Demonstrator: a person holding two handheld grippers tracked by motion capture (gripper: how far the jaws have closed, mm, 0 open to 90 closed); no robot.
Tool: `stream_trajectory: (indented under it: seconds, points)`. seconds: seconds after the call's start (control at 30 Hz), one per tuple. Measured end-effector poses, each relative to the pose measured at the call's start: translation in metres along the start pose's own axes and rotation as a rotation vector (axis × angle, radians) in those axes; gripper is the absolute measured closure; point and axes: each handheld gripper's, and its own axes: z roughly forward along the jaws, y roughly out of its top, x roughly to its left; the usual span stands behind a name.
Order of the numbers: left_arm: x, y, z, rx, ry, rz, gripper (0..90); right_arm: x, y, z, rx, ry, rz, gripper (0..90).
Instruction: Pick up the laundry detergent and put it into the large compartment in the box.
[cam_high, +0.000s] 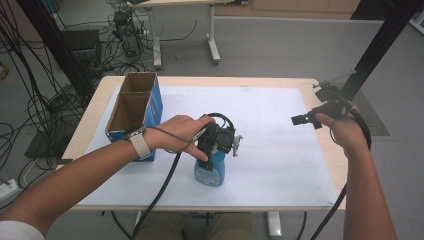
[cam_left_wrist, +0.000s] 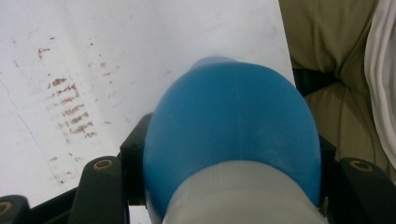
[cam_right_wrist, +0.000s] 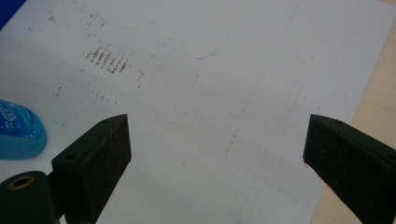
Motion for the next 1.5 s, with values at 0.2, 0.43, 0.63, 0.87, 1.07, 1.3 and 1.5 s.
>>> stream_trajectory:
  seconds: [0.2, 0.43, 0.63, 0.87, 1.07, 1.3, 1.5]
  points:
    - [0.0027, -0.0013, 0.0001, -0.005, -0.009, -0.005, 38.7, 0.0003, 0.0001, -0.0008, -0.002, 0.000, 0.003, 7.6]
    - [0.0025, -0.0007, 0.0000, -0.002, -0.009, -0.004, 38.7, 0.0013, 0.0004, -0.0022, -0.007, -0.002, 0.000, 7.6]
    - [0.0028, -0.0008, 0.0000, -0.003, -0.010, -0.006, 38.7, 0.0005, 0.0001, -0.0004, -0.004, 0.000, -0.001, 7.6]
    - [0.0023, -0.0009, 0.0000, -0.003, -0.009, -0.008, 38.7, 0.0010, 0.0017, 0.0008, -0.005, 0.003, -0.004, 7.6]
    - [0.0023, -0.0009, 0.0000, -0.003, -0.009, -0.008, 38.6, 0.0012, 0.0021, 0.0018, -0.004, 0.005, -0.003, 7.6]
    - [0.0026, -0.0016, 0.0001, -0.006, -0.009, -0.009, 38.6, 0.0010, 0.0011, 0.0004, -0.006, 0.003, -0.002, 7.6]
    - [0.0019, -0.0022, 0.0002, -0.008, -0.007, -0.011, 38.6, 0.0010, 0.0005, -0.0005, -0.009, 0.003, 0.000, 7.6]
